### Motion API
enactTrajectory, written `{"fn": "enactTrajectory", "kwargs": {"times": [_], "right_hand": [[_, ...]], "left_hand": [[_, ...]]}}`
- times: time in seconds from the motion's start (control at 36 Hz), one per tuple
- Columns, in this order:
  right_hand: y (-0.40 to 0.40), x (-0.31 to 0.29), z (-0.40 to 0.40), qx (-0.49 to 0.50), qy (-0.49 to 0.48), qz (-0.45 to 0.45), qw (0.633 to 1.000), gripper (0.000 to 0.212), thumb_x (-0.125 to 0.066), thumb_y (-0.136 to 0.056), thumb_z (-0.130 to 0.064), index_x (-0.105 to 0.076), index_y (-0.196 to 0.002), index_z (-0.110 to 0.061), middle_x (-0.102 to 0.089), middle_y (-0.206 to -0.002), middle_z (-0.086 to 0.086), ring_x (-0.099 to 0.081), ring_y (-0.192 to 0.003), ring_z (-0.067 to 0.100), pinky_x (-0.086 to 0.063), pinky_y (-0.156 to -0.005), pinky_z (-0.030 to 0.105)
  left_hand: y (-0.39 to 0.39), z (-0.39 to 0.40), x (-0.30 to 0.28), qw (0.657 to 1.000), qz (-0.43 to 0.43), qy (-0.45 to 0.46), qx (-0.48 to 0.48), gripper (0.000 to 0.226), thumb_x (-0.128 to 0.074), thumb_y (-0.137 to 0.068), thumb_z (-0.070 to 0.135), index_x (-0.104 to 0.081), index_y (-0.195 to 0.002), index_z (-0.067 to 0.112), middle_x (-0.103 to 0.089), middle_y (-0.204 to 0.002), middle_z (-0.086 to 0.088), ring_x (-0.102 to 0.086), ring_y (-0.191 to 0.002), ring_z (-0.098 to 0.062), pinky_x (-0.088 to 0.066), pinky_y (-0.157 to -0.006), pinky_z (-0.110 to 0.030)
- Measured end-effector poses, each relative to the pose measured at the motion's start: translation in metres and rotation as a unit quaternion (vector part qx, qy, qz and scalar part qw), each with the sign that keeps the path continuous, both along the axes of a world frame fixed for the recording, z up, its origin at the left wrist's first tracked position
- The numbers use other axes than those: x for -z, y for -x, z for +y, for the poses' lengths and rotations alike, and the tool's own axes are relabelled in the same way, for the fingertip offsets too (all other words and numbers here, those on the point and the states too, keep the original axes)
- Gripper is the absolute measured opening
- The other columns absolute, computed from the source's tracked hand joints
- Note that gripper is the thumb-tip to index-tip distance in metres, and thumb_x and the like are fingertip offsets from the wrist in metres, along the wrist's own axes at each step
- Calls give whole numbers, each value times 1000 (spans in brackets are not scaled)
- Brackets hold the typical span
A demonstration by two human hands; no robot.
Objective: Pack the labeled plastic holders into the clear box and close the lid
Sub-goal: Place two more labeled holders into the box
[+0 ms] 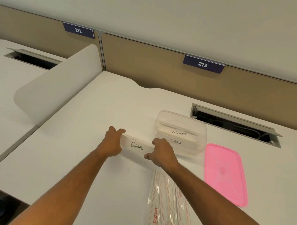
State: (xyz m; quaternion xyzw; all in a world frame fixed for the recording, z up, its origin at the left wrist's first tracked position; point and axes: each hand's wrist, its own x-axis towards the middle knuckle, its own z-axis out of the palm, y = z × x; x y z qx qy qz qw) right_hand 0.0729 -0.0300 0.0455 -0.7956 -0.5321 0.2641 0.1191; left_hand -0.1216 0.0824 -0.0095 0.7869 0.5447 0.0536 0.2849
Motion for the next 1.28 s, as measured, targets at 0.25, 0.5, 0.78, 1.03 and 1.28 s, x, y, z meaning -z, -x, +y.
{"fn": "enactTrajectory", "kwargs": {"times": [0.25, 0.5, 0.78, 1.03, 1.28], "right_hand": [[-19, -27, 2, -26, -48, -61, 997, 75, -86, -70, -41, -49, -128, -12, -46, -120, 7, -47, -110, 25, -46, -86, 34], [-53, -49, 1, -40, -107, -140, 984, 68, -85, -72, -39, -50, -125, -15, -46, -114, 5, -44, -106, 23, -44, -83, 33], [-99, -57, -6, -61, -86, -279, 954, 62, -75, -79, -48, -51, -126, -17, -52, -122, 6, -52, -107, 29, -47, -87, 40], [-140, -62, -10, -55, -86, -323, 941, 63, -74, -79, -50, -48, -126, -16, -57, -118, 3, -57, -98, 29, -44, -78, 38], [-179, -66, -1, -61, -113, -286, 950, 68, -81, -77, -35, -44, -131, -18, -60, -118, 2, -60, -100, 28, -47, -74, 38]], "left_hand": [[-14, 6, -33, 997, -29, -77, 6, 66, -86, -70, 19, -53, -127, 23, -37, -111, -3, -53, -95, -22, -52, -82, -31], [-41, 11, -62, 985, -2, -166, 54, 71, -90, -63, 37, -56, -125, 24, -45, -128, -1, -50, -110, -23, -50, -88, -40], [-85, 13, -79, 981, -20, -155, 118, 58, -88, -62, 41, -46, -101, 28, -58, -91, 9, -55, -79, -15, -51, -65, -35], [-129, 19, -101, 965, -22, -183, 185, 62, -88, -62, 43, -47, -104, 23, -51, -92, 12, -50, -86, -16, -43, -63, -33], [-164, 36, -107, 942, -20, -229, 242, 71, -85, -66, 48, -49, -123, 26, -61, -106, 5, -55, -96, -19, -44, -69, -33]]}}
